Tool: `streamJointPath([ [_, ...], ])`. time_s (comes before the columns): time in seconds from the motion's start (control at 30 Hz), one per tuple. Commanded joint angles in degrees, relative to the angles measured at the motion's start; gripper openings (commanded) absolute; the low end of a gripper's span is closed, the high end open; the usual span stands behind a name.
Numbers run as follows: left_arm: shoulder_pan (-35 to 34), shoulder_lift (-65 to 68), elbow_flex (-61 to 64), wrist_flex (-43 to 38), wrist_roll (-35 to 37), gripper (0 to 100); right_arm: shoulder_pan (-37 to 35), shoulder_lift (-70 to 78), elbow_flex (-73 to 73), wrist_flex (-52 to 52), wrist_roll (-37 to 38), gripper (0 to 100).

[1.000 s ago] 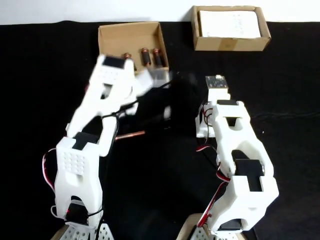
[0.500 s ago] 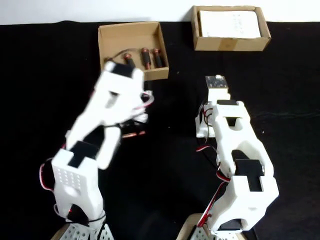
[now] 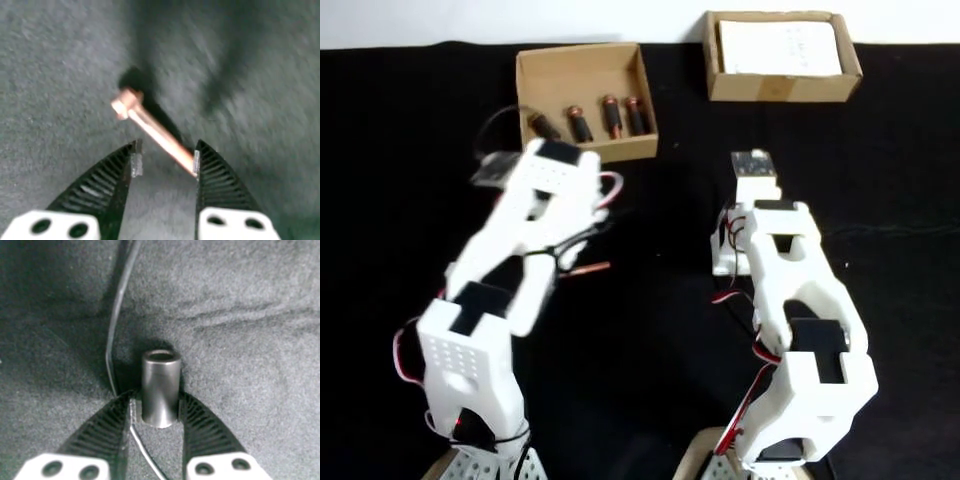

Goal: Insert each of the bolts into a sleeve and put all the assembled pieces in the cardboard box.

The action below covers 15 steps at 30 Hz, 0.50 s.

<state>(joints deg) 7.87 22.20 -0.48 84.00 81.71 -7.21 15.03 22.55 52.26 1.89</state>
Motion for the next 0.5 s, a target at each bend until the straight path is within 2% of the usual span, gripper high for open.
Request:
streamJointPath([
  [0.0, -2.3, -3.4, 3.2, -3.9, 0.5, 18, 0.6, -0.8, -0.1, -2.6, -0.3, 5.0],
  [0.17, -2.2, -3.4, 8.0, -7.3, 0.5, 18, 0.6, -0.8, -0.1, -2.6, -0.3, 5.1],
  [0.37, -2.2, -3.4, 14.4, -15.6, 0.5, 18, 0.6, -0.8, -0.1, -2.6, -0.3, 5.1],
  [0.47, -2.3, -3.5, 14.9, -16.1, 0.5, 18, 0.6, -0.8, -0.1, -2.6, -0.3, 5.1],
])
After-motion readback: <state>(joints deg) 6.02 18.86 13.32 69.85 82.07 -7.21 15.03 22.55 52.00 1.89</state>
